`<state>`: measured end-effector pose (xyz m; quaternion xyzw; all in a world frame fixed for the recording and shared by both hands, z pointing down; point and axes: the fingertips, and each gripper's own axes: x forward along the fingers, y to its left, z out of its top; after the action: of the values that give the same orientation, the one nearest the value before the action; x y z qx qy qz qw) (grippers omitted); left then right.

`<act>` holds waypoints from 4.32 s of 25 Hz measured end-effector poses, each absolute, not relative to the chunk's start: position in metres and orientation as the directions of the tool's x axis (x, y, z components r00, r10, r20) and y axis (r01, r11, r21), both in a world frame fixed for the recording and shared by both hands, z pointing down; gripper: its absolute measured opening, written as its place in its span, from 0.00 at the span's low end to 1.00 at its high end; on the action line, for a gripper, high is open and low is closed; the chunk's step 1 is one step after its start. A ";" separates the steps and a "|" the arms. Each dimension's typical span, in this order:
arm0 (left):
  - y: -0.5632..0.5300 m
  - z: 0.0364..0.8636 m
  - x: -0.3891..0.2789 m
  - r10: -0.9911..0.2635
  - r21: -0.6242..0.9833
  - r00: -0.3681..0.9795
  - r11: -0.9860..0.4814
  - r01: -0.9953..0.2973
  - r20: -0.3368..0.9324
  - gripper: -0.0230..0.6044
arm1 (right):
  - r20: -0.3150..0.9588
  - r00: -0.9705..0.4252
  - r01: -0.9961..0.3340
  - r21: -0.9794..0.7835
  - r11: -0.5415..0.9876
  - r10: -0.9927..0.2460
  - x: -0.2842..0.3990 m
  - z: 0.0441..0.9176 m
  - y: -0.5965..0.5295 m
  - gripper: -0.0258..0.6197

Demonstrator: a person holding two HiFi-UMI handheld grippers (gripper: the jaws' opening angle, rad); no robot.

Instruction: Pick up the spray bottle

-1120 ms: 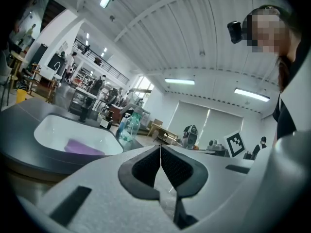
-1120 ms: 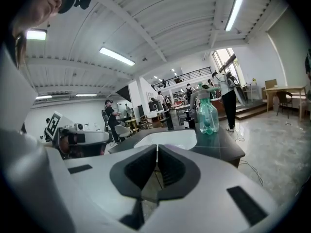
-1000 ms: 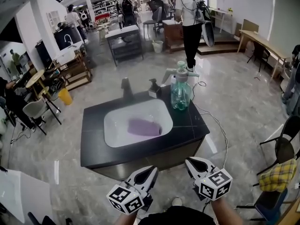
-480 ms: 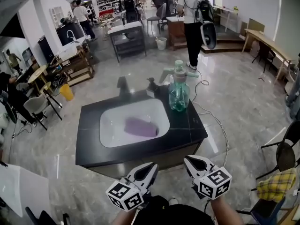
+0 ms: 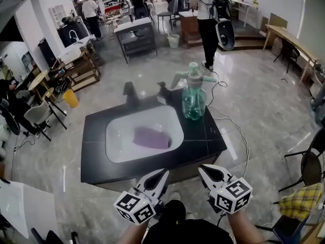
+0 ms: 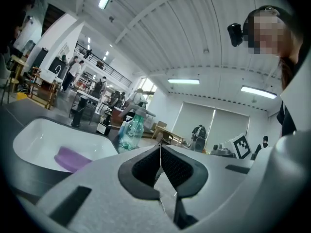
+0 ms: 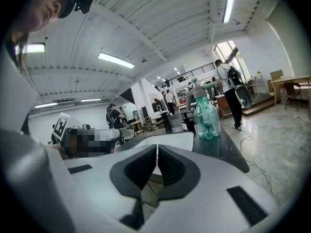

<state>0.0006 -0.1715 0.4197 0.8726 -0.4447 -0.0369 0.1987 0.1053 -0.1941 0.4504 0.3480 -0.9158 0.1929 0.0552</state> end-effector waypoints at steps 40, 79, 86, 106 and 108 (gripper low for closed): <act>-0.400 0.445 -0.026 -0.548 0.389 0.825 -0.736 -0.554 0.138 0.05 | 0.269 -0.614 -0.788 -0.268 0.555 -0.742 0.058 0.454 -0.408 0.05; -0.557 0.434 0.034 -0.614 0.341 0.780 -0.711 -0.615 0.125 0.30 | 0.079 -0.728 -0.675 -0.253 0.693 -0.681 0.099 0.401 -0.563 0.42; -0.571 0.436 0.047 -0.600 0.302 0.791 -0.737 -0.605 0.121 0.37 | 0.066 -0.756 -0.646 -0.235 0.726 -0.651 0.094 0.401 -0.576 0.44; -0.590 0.436 0.070 -0.612 0.197 0.787 -0.764 -0.614 0.077 0.46 | 0.059 -0.813 -0.577 -0.219 0.787 -0.580 0.088 0.406 -0.596 0.45; -0.590 0.436 0.070 -0.621 0.183 0.781 -0.761 -0.622 0.071 0.46 | 0.060 -0.816 -0.573 -0.218 0.790 -0.575 0.088 0.406 -0.596 0.45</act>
<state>0.0705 -0.5899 0.4359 0.9384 -0.3311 0.0030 0.0987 0.0882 -0.5963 0.4063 0.3032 -0.9461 0.1135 -0.0049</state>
